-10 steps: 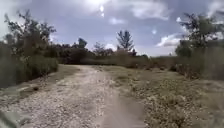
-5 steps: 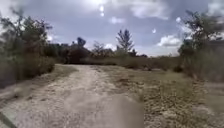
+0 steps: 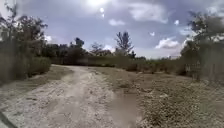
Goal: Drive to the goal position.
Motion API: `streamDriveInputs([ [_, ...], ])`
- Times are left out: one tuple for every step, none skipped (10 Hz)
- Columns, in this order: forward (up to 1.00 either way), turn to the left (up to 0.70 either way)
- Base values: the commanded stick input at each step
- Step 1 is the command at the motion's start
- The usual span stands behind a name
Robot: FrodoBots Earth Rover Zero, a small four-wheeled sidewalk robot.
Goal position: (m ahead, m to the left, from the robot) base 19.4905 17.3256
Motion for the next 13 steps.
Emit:
streamDriveInputs([
  [0.85, 0.00],
  [0.85, 0.00],
  [0.85, 0.00],
  [0.85, 0.00],
  [0.85, 0.00],
  [0.85, 0.00],
  [0.85, 0.00],
  [0.85, 0.00],
  [0.85, 0.00],
  [0.85, 0.03],
  [0.85, 0.16],
  [0.85, 0.25],
  [0.85, 0.33],
])
